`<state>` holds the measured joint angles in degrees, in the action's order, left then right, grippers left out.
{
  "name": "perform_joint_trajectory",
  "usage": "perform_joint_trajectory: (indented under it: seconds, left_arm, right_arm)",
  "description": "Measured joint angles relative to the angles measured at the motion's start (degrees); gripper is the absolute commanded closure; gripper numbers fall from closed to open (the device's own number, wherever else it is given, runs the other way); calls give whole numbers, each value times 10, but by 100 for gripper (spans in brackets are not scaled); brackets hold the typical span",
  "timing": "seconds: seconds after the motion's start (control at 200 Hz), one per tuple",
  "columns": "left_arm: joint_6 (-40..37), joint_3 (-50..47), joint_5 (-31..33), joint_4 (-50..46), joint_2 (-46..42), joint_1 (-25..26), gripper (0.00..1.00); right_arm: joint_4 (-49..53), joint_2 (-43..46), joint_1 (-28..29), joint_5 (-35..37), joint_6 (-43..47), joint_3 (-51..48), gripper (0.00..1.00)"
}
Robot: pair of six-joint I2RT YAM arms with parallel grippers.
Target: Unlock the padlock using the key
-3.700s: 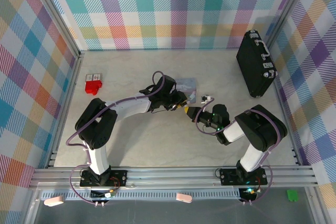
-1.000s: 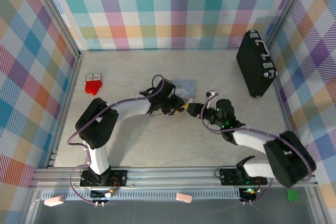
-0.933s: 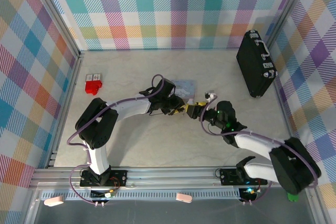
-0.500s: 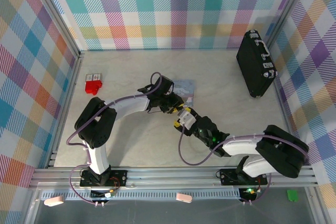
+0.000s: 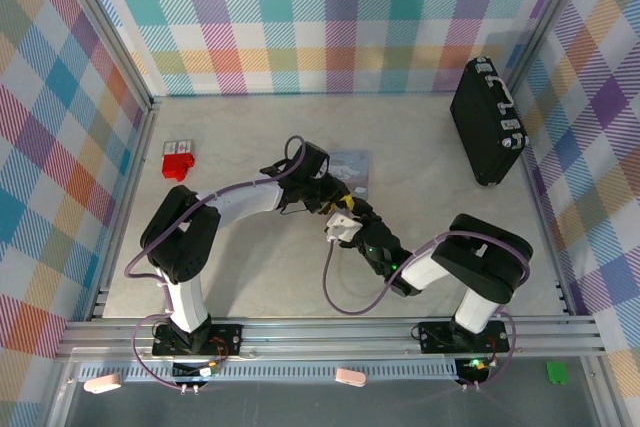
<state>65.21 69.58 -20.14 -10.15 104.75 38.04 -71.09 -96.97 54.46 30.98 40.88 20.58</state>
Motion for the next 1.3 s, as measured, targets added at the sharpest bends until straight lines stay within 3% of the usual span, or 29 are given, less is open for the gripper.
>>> perform_joint_trajectory:
  seconds: [0.575,1.3]
  left_arm:
    - [-4,0,-14,-12,-19,-67,93]
    - [-5,0,-23,-37,-53,-82,93]
  right_arm:
    - [0,8,-5,-41,-53,6,54]
    - [-5,-74,-42,-71,-71,73,67]
